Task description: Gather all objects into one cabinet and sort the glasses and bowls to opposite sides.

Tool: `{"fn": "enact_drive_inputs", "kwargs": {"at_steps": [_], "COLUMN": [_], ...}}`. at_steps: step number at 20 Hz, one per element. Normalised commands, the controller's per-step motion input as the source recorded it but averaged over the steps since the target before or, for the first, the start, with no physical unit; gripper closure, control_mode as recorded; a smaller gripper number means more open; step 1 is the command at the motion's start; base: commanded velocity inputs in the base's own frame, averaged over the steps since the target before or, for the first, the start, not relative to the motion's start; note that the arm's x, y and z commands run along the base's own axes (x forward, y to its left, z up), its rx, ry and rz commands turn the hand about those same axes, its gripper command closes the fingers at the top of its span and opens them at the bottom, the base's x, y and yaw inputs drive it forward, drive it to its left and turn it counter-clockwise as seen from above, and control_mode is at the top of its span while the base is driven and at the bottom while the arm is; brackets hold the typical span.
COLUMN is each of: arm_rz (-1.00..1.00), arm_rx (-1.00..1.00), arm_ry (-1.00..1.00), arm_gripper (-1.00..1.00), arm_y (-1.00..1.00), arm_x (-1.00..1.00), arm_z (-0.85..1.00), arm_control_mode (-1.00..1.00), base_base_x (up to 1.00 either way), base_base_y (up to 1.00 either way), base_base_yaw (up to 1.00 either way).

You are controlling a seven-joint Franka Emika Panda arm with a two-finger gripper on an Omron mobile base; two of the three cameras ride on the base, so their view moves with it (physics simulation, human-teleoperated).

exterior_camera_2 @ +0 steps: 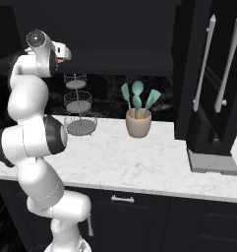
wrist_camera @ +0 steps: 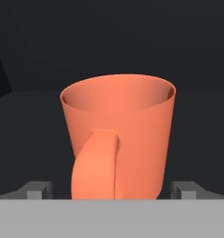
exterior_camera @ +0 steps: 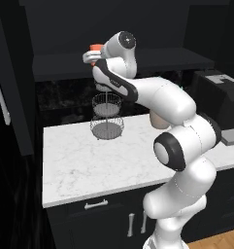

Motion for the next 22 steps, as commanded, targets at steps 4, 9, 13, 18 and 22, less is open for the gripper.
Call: {"fn": "enact_drive_inputs", "kwargs": {"at_steps": [4, 9, 13, 18, 22], "arm_rz": [0.00, 0.00, 0.00, 0.00, 0.00], "arm_rx": [0.00, 0.00, 0.00, 0.00, 0.00], "arm_ry": [0.00, 0.00, 0.00, 0.00, 0.00], "arm_gripper": [-1.00, 1.00, 1.00, 1.00, 1.00], "arm_y": [0.00, 0.00, 0.00, 0.00, 0.00], "arm_x": [0.00, 0.00, 0.00, 0.00, 0.00], "arm_z": [0.00, 0.00, 0.00, 0.00, 0.00], "arm_control_mode": [-1.00, -1.00, -1.00, -1.00, -1.00], "base_base_x": [0.00, 0.00, 0.00, 0.00, 0.00], "base_base_y": [0.00, 0.00, 0.00, 0.00, 0.00], "base_base_yaw": [0.00, 0.00, 0.00, 0.00, 0.00]}}
